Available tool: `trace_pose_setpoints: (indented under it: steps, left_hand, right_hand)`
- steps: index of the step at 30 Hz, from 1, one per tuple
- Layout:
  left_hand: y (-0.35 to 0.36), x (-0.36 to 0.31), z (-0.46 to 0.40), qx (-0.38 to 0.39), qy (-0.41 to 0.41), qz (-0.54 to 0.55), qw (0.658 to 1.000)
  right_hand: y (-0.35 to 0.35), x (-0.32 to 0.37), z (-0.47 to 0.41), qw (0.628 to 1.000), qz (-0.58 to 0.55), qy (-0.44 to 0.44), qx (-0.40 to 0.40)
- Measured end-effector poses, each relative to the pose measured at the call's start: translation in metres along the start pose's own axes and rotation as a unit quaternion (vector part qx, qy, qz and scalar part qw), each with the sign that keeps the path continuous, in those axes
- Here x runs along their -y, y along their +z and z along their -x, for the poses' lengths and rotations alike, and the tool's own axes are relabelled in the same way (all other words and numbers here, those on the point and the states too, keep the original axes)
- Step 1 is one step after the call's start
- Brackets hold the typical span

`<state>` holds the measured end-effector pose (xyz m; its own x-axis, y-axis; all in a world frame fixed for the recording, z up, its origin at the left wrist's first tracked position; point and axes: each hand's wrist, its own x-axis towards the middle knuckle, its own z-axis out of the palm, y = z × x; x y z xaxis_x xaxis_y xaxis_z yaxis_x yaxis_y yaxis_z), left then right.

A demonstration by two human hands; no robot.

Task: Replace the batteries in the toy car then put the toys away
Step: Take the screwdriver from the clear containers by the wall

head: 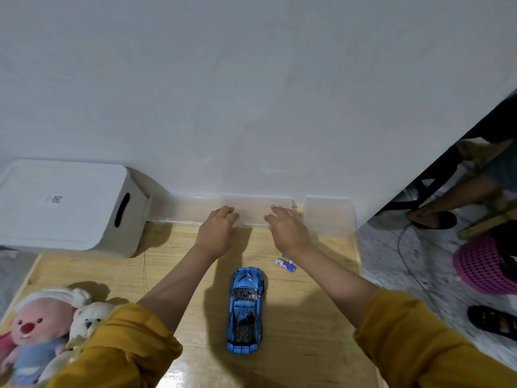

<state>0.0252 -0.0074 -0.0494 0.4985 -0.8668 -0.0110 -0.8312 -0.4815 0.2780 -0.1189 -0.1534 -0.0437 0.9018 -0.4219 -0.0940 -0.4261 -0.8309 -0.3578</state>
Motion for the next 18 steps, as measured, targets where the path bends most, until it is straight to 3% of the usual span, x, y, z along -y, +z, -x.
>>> trace_pose_setpoints:
  steps: [3,7,13,18]
  left_hand:
    - [-0.008,0.001,0.010,0.011,0.007,-0.002,1.000]
    - [-0.015,0.028,0.027,-0.025,-0.049,-0.002,0.998]
    - [-0.036,0.085,0.032,-0.065,-0.105,0.028,0.992]
    - [-0.037,0.123,0.028,-0.051,-0.101,0.120,0.986]
  right_hand:
    - [-0.004,0.008,0.001,1.000,0.022,0.020,0.010]
    - [-0.009,0.034,-0.004,0.998,0.046,0.051,-0.013]
    - [0.007,0.095,-0.026,0.997,-0.021,-0.067,-0.033]
    - [0.028,0.135,-0.058,0.994,-0.007,-0.104,0.012]
